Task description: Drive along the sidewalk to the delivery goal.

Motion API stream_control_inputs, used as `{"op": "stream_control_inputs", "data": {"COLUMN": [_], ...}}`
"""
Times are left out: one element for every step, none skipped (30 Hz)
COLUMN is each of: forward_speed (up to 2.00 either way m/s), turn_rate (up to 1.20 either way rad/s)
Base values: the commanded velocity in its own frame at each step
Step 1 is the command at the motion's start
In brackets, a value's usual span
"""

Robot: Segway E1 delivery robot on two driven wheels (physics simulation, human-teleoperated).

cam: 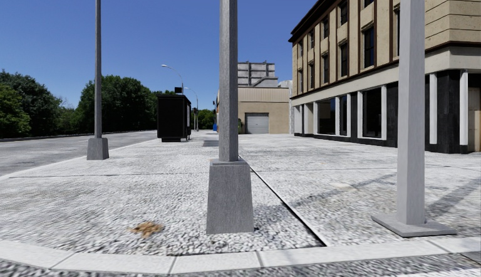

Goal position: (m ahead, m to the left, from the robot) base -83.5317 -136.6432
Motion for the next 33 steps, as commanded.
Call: {"op": "stream_control_inputs", "data": {"forward_speed": [0.0,0.0,0.0,0.0,0.0,0.0,0.0,0.0,0.0,0.0,0.0,0.0,0.0,0.0,0.0,0.0,0.0,0.0,0.0,0.0,0.0,0.0,0.0,0.0,0.0,0.0,0.0,0.0,0.0,0.0,0.0,0.0,0.0], "turn_rate": [0.0,0.0,0.0,0.0,0.0,0.0,0.0,0.0,0.0,0.0,0.0,0.0,0.0,0.0,0.0,0.0,0.0,0.0,0.0,0.0,0.0,0.0,0.0,0.0,0.0,0.0,0.0,0.0,0.0,0.0,0.01,0.01,0.25]}}
